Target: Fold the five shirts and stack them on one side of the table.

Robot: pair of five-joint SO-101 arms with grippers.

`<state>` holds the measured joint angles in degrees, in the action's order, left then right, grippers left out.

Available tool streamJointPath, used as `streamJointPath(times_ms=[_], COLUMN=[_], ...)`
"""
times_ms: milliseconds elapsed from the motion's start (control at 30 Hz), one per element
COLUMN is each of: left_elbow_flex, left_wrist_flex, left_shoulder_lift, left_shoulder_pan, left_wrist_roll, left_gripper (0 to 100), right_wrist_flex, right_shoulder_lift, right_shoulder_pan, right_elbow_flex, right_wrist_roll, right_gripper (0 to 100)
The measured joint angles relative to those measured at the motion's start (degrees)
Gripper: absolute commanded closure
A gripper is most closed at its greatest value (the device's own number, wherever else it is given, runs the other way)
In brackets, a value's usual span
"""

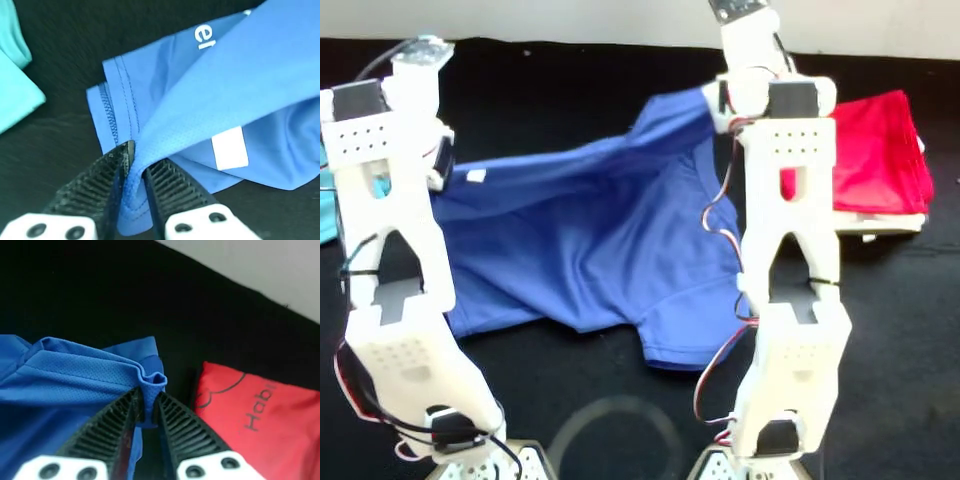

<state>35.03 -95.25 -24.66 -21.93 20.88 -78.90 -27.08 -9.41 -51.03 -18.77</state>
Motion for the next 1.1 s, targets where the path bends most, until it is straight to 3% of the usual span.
streamJointPath(times_ms=[267,467,867,1100], left_elbow_flex=[-9.8,-18.1,-54.9,-58.5], left_wrist_flex=[0.2,4.7,22.6,23.2], left_shoulder_lift=[0.0,0.6,27.0,28.7], left_shoulder_pan=[0.0,0.0,0.0,0.0], left_wrist_roll=[-6.5,-8.5,-9.1,-9.1], left_gripper=[99,99,99,99], right_wrist_flex=[-7.0,-13.5,-19.6,-20.8], right_shoulder_lift=[-3.5,-3.5,-2.1,5.8], right_shoulder_pan=[0.0,0.0,-1.3,-4.6], right_elbow_flex=[0.0,0.0,0.1,4.8], right_wrist_roll=[6.7,10.5,13.5,13.5], right_gripper=[99.3,99.3,99.3,99.3])
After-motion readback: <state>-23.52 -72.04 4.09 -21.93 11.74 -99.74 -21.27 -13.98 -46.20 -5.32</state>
